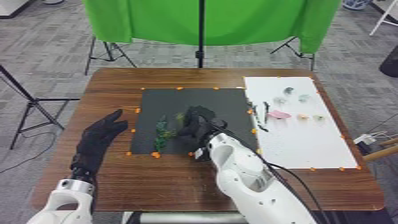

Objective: Arrange flowers

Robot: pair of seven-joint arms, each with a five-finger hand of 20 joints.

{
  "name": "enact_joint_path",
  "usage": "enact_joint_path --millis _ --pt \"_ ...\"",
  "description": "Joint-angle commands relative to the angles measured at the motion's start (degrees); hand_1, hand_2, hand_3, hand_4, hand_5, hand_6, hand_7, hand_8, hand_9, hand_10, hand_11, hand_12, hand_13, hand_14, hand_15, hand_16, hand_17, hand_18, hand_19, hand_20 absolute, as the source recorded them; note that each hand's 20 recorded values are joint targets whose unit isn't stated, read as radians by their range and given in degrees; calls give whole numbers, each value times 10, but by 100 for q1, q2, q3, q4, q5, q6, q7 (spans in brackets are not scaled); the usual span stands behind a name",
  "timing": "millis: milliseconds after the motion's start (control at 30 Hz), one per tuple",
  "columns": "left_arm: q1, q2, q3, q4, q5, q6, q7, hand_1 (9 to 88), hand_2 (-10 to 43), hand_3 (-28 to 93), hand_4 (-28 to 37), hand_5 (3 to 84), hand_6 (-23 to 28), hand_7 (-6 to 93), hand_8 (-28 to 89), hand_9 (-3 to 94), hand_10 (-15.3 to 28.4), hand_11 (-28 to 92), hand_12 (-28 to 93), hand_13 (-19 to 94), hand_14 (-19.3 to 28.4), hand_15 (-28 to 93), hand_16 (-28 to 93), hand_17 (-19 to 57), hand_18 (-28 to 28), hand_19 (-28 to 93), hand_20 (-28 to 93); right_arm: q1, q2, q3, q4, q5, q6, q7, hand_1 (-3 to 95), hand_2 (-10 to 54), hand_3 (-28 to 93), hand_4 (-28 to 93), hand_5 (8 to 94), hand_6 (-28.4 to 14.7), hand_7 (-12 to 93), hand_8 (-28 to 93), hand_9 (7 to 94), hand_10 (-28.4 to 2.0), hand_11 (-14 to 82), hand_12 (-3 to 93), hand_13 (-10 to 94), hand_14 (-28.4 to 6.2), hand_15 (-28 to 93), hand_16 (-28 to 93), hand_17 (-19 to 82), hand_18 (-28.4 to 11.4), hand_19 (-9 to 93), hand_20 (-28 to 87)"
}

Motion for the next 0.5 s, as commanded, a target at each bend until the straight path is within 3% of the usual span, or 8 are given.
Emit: enact_joint_path --millis 33,133,300,367,500 --pt "58 -13 10 42 24 -95 -88 203 -27 646 -242 438 26 54 -44 462 131 126 168 344 160 97 61 39 136 36 209 -27 -43 54 -51 -9 48 -70 575 -95 277 15 776 -8 212 115 879 -106 333 232 911 -23 570 307 653 -101 932 533" --pt "77 -6 4 33 20 -93 -95 202 -28 649 -242 439 26 54 -44 461 130 125 168 344 160 97 61 39 137 36 208 -35 -34 64 -62 3 58 -84 487 -95 444 -85 763 -7 199 71 880 -107 338 234 912 -23 569 306 654 -100 932 531" --pt "66 -23 13 31 34 -140 -119 203 -29 648 -245 440 25 55 -44 462 132 125 169 345 160 98 61 39 136 35 207 -193 49 209 -325 56 90 -18 435 -95 485 -100 754 -5 198 -79 880 -107 341 234 914 -24 566 308 655 -103 932 532" --pt "88 -28 -5 16 52 -146 -118 202 -29 649 -244 439 25 54 -45 462 131 123 168 344 159 97 61 38 137 35 207 -299 213 285 -546 147 205 70 392 -95 504 -87 748 -9 189 -83 879 -110 341 235 913 -26 566 310 654 -105 932 530" --pt "123 -25 -37 7 36 -124 -139 200 -32 655 -244 438 24 52 -45 458 129 123 167 341 158 96 60 38 136 35 207 -610 629 636 -1114 462 -171 390 334 -38 522 -84 756 -18 177 -79 889 -124 342 238 918 -32 564 309 655 -111 932 533"
